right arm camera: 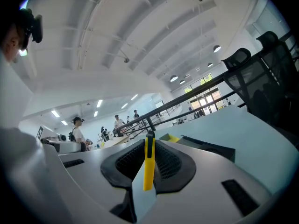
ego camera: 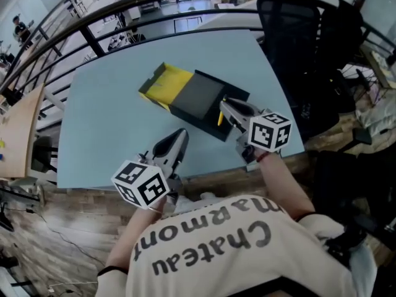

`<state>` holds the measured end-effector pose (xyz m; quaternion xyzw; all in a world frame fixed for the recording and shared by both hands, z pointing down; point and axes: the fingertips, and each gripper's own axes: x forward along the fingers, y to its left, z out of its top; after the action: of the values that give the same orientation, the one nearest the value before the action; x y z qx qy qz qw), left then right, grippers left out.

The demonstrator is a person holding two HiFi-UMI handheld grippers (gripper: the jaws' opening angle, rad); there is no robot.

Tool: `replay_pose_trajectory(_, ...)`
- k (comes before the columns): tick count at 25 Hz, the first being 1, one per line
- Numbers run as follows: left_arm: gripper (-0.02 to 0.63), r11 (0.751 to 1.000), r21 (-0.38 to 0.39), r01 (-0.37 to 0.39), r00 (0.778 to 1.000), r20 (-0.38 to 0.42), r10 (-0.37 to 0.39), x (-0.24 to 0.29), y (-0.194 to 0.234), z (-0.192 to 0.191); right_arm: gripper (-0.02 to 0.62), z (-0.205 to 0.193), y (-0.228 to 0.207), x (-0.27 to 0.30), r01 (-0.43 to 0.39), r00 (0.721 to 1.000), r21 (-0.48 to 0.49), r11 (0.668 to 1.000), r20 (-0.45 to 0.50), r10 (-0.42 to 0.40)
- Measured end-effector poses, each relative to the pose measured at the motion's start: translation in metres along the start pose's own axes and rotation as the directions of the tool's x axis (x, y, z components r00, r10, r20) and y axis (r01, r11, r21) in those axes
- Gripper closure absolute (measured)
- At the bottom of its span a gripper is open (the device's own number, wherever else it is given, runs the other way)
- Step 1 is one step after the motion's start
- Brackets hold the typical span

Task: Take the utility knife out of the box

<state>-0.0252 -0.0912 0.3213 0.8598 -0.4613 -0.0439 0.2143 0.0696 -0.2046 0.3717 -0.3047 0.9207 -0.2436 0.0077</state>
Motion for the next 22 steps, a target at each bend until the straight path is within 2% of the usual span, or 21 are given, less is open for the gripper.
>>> replay_pose_trajectory(3,0.604,1.000,-0.013,0.025,0.999,-0.021,-0.025,0.029,-0.020,-0.012,0.511,-0.003,-0.027,-0.021,0.011,0.999,0.000,1.000,-0.036,-0.011)
replay_pose_trajectory(6,0.604,1.000,0.001,0.027,0.998,-0.050,-0.027,0.051,-0.045,-0.024,0.511,-0.003,-0.053,-0.042,-0.002,0.999,0.049,0.999,-0.041,0.004)
replay_pose_trajectory(9,0.604,1.000,0.006,-0.011,0.999,-0.050,0.012,0.064,-0.065,-0.032,0.511,-0.005,-0.066,-0.060,-0.044,0.997,0.073,0.996,-0.058,0.049)
replay_pose_trajectory(15,0.604,0.994,-0.041,-0.098,0.995,-0.011,0.097,0.076,-0.084,-0.054,0.511,-0.013,-0.076,-0.072,-0.141,0.982,0.036,0.989,-0.122,0.144)
replay_pose_trajectory(22,0.604,0.977,-0.086,-0.198,0.980,-0.012,0.197,0.068,-0.083,-0.071,0.511,-0.027,-0.088,-0.069,-0.176,0.969,0.064,0.982,-0.163,0.184)
